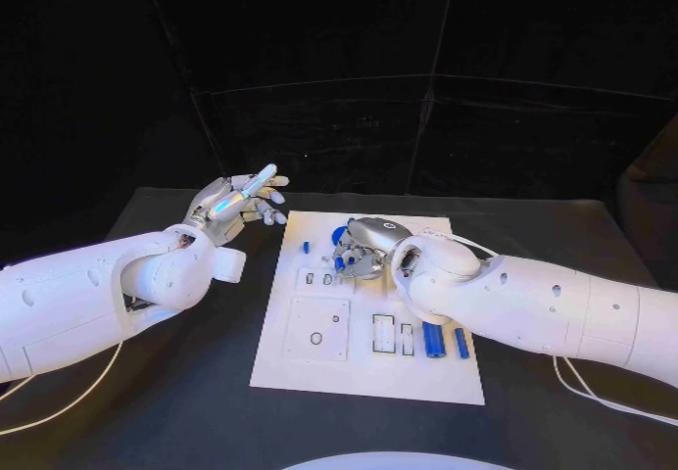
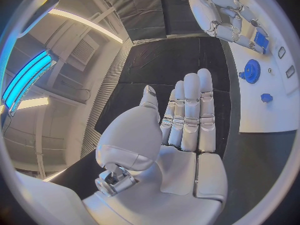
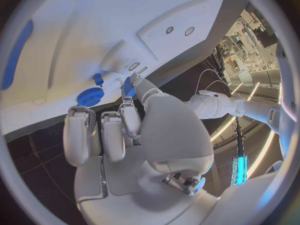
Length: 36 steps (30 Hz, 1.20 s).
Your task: Assemble the parts on the task board
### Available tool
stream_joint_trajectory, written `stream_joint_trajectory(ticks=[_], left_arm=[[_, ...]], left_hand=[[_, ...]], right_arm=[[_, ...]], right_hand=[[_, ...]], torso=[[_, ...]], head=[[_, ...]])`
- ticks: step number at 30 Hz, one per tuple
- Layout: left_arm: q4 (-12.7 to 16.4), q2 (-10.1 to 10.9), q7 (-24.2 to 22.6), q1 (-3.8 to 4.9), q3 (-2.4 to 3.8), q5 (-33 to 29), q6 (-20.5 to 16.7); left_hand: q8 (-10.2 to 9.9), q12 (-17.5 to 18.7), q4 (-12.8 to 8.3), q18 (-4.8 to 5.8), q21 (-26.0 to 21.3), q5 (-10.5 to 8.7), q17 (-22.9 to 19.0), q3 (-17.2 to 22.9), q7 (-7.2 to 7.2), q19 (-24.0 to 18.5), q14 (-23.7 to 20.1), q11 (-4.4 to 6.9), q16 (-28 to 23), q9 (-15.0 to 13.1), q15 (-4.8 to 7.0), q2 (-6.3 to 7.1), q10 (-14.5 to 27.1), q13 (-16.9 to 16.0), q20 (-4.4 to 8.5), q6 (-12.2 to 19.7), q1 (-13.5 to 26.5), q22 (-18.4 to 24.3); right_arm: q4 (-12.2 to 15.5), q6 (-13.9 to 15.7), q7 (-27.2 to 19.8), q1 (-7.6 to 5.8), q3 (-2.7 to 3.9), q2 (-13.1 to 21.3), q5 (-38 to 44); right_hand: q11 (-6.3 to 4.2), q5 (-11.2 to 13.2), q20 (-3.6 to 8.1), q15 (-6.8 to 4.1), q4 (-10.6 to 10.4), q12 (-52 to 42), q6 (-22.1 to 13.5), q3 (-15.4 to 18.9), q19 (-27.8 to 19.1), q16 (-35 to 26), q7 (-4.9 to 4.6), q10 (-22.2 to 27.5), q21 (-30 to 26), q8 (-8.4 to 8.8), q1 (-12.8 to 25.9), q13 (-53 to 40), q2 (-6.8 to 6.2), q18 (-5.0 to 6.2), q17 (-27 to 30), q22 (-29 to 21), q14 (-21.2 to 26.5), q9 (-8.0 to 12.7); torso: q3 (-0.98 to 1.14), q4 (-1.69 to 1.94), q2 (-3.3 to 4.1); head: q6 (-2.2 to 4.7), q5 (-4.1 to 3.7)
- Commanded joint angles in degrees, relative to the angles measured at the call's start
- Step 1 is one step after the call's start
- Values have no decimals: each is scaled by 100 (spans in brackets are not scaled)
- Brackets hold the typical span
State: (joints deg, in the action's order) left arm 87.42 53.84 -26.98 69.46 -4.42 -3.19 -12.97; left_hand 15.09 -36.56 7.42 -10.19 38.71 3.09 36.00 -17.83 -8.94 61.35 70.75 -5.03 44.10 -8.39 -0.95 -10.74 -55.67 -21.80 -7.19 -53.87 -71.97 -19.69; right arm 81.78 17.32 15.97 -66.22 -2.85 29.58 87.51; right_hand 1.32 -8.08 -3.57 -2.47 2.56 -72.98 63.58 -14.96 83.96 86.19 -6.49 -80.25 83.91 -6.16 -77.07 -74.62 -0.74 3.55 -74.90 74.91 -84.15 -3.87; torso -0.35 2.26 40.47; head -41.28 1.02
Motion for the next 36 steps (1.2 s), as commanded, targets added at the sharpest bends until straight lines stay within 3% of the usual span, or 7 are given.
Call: stream_joint_trajectory(ticks=[1, 36], left_arm=[[15, -11, -164, 10, 6, -38, -12], [-41, -77, -80, 10, 5, -38, 57]], left_hand=[[-19, 18, -33, -38, -27, -6, -8, -12, -35, 47, 39, -9, -34, 5, 0, 67, 15, 7, -1, -44, -2, 6], [-32, 103, -77, -35, -110, -8, -16, -18, -43, 91, 24, -19, -53, 22, -8, 82, 33, 109, -5, -50, -13, 79]], right_arm=[[-5, -209, 35, 0, -7, -32, 98], [-144, -543, 253, 44, -56, -209, 104]], right_hand=[[-11, 20, 28, -39, 15, 39, 136, -17, 52, 23, 47, 44, 29, -30, 7, 5, 47, -83, -685, 174, -414, -15], [-2, 48, 26, -33, 10, 99, 101, -21, 52, 14, 33, 77, 27, -7, 89, 49, 11, -83, -669, 175, -410, -4]], torso=[[4, -4, 2], [-4, -3, -2]], head=[[-16, 7], [-94, -6]])
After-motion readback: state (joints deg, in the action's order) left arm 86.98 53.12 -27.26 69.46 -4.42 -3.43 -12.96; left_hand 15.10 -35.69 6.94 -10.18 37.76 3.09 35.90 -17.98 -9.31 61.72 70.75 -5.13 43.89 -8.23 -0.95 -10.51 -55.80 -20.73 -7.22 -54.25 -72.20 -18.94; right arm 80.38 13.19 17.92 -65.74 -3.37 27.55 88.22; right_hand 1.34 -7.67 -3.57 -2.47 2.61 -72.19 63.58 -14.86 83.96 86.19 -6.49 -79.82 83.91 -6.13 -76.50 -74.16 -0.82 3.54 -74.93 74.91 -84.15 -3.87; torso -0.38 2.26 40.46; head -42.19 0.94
